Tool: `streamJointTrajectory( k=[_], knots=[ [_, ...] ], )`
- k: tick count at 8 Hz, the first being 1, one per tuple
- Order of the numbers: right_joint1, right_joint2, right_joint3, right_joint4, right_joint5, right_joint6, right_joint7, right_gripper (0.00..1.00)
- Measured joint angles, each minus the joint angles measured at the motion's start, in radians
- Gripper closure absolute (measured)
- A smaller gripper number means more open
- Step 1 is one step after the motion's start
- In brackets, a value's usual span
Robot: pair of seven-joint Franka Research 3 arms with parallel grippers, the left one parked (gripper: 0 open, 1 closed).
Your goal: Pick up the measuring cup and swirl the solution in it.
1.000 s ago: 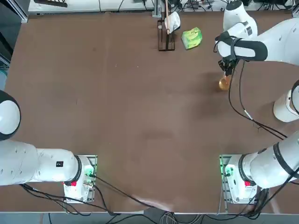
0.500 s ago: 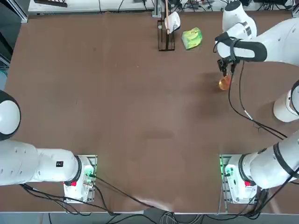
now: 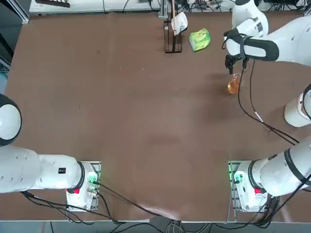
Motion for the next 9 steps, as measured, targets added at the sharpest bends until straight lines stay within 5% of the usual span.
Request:
streamJointTrajectory(
  k=[4,9],
  knots=[
    [-0.012,-0.033,-0.006,0.193,0.140,-0.155,-0.127,0.00],
    [-0.131,-0.073,-0.020,0.488,0.241,-0.422,-0.309,0.00]
  ],
)
